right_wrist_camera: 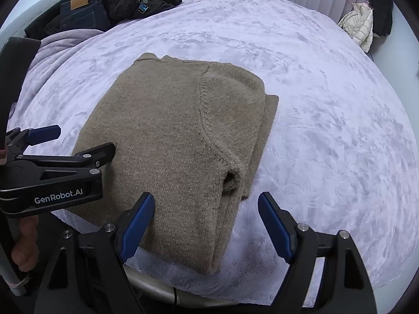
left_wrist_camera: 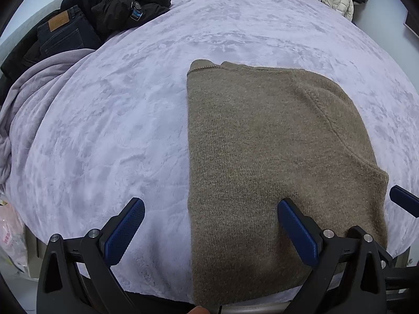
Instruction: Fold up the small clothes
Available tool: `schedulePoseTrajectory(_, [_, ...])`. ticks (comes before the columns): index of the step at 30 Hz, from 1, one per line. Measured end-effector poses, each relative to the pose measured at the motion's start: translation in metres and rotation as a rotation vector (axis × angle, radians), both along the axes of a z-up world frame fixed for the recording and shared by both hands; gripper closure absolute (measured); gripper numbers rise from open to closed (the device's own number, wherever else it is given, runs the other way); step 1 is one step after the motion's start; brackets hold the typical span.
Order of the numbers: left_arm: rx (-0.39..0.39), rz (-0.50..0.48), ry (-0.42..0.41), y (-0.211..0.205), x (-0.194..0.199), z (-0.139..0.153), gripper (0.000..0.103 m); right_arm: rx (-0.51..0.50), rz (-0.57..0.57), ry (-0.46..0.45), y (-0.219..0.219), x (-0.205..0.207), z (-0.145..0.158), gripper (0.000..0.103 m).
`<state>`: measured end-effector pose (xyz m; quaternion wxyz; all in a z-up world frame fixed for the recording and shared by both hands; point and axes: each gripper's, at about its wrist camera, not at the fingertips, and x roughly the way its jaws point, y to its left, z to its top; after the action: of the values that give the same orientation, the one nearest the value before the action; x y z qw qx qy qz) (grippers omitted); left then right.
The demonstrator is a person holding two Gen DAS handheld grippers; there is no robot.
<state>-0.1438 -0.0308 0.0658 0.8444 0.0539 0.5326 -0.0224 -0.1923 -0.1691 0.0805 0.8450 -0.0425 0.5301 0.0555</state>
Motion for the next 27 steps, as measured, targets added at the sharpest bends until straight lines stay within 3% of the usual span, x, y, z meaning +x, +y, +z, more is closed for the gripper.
schedulePoseTrajectory(27, [0.011,-0.003,-0.001,-0.0056,-0.0009,0.0031,0.001,0.001,0.037,-0.012,0.0022,0.0013,0.004,0.019])
